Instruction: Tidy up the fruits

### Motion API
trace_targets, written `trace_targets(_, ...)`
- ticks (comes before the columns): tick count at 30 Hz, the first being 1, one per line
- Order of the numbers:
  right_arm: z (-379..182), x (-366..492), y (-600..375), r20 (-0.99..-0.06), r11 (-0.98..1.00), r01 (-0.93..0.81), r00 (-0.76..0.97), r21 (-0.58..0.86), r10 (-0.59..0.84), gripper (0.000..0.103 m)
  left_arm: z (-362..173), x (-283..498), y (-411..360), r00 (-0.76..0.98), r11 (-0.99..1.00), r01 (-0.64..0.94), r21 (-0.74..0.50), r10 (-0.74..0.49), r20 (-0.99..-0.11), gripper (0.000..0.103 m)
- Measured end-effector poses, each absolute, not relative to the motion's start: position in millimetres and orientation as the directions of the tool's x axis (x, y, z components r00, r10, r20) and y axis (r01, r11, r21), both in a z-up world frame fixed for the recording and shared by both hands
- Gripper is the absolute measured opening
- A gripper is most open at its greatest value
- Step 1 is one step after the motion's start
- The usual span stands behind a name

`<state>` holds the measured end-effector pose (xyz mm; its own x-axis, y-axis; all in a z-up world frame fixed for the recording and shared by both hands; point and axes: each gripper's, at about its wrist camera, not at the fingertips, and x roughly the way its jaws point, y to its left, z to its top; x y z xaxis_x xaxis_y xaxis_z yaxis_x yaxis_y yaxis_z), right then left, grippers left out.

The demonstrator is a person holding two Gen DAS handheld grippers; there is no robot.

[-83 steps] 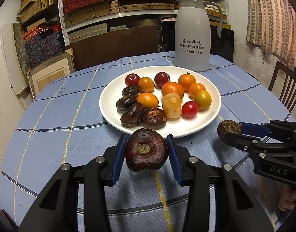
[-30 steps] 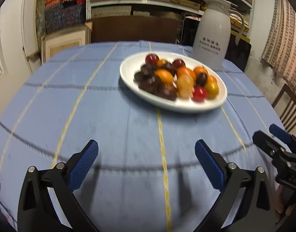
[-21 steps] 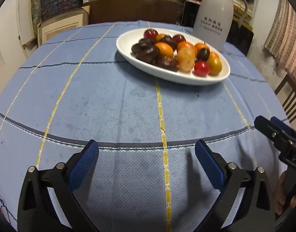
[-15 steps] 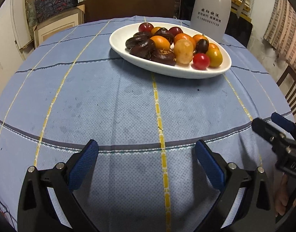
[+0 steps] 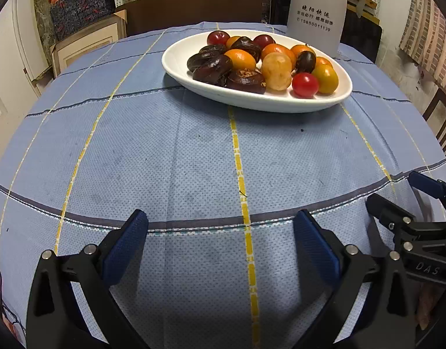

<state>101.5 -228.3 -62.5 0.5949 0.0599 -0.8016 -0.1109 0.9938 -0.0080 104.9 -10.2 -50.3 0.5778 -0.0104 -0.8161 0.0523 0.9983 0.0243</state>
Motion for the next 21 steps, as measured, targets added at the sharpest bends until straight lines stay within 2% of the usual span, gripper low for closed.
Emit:
trace_targets(9, -63, 104, -228, -0.806, 0.994, -0.112, 0.588, -0.007, 0.061, 0.100, -49, 106, -10, 0.578, 0.999, 0.042, 0.020, -0.008, -0.816, 0.099)
trace_targets(12, -59, 115, -226, -0.815, 0.993, -0.121, 0.575, 0.003, 0.073, 0.100, -38, 106, -13, 0.630, 0.997, 0.043, 0.059, 0.019, -0.777, 0.099)
trace_targets(14, -47, 118, -230, -0.784, 0.994, -0.105, 0.615, 0.031, 0.090, 0.100, -18, 103, -17, 0.716, 0.992, 0.042, 0.119, 0.054, -0.696, 0.099)
trace_targets(16, -31, 120, -234, -0.741, 0.995, -0.085, 0.666, 0.046, 0.091, 0.100, -5, 106, -21, 0.754, 0.988, 0.049, 0.147, 0.060, -0.655, 0.099)
trace_targets(21, -15, 135, -241, -0.675, 0.991, -0.081, 0.727, 0.103, 0.129, 0.099, -3, 128, -15, 0.756, 0.996, 0.022, 0.083, 0.038, -0.654, 0.099)
